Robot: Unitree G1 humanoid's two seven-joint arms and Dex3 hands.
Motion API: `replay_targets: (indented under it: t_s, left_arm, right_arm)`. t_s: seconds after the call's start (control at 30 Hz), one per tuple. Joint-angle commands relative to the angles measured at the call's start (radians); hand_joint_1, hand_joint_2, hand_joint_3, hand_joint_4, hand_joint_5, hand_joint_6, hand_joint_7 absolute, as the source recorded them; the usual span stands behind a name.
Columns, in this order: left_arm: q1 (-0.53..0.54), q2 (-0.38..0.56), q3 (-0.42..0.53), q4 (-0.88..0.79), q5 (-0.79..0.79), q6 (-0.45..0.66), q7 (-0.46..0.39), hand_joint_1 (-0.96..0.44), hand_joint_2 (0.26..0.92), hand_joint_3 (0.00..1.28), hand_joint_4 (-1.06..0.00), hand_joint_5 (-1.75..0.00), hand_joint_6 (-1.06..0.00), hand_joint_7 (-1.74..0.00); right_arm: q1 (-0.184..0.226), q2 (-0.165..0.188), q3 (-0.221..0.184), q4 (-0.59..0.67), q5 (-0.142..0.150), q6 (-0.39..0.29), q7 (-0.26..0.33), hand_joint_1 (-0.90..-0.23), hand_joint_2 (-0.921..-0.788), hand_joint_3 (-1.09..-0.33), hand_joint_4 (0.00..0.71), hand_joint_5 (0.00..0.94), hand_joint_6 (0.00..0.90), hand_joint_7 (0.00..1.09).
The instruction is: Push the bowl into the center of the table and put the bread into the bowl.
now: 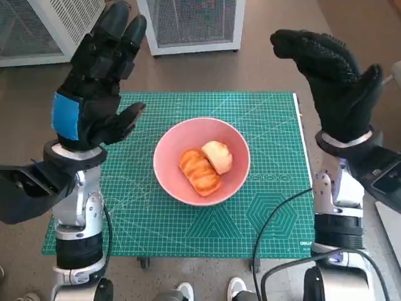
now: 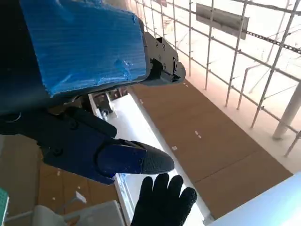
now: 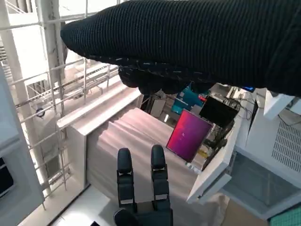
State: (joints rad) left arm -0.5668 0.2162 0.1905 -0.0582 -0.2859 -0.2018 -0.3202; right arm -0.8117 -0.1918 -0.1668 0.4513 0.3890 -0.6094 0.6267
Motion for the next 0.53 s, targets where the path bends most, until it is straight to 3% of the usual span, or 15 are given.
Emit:
replay_targets:
  t_s: [0.03, 0.53]
  left_arm:
    - [0.006, -0.005, -0.002, -0.002, 0.003, -0.012, 0.015, -0.69, 0.921, 0.30, -0.27, -0.02, -0.35, -0.06]
    - [0.006, -0.003, -0.005, 0.004, -0.001, -0.007, 0.019, -0.68, 0.921, 0.29, -0.28, -0.02, -0.35, -0.06]
  right_arm:
    - [-0.003, 0.001, 0.002, 0.013, -0.008, 0.002, 0.001, -0.604, -0.921, -0.686, 0.222, 0.000, 0.313, 0.03]
    - [-0.009, 0.002, 0.007, 0.025, -0.012, -0.009, 0.002, -0.600, -0.921, -0.696, 0.223, 0.000, 0.313, 0.03]
